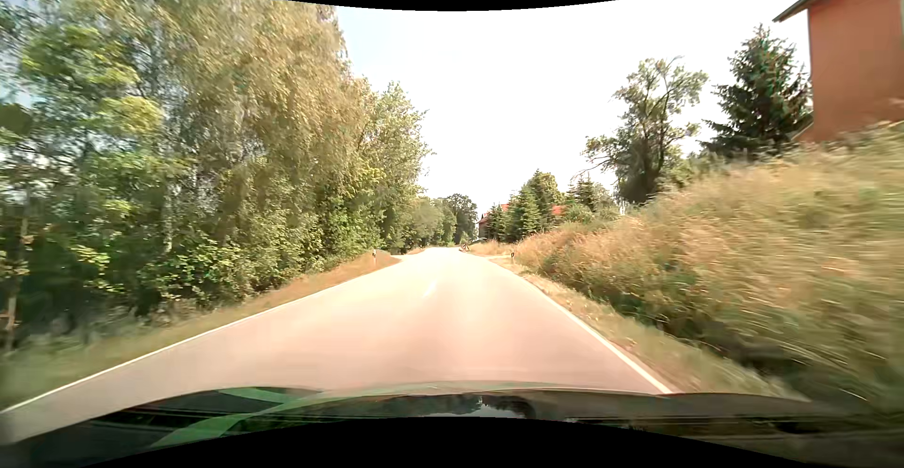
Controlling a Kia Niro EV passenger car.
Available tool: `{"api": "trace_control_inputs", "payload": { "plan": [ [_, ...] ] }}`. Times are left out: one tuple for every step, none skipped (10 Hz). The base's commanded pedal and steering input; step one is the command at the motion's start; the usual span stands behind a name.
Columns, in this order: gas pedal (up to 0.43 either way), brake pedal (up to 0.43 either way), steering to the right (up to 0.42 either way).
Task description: Follow the waypoints while adhering to traffic rules and regulations
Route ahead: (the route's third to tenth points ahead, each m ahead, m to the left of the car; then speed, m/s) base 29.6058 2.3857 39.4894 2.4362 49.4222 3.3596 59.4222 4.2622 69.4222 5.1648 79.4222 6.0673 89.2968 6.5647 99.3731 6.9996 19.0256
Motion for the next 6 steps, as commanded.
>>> {"api": "trace_control_inputs", "payload": {
  "plan": [
    [0.240, 0.000, -0.012],
    [0.248, 0.000, -0.012],
    [0.248, 0.000, -0.011],
    [0.260, 0.000, -0.012],
    [0.260, 0.000, -0.011],
    [0.260, 0.000, -0.011]
  ]
}}
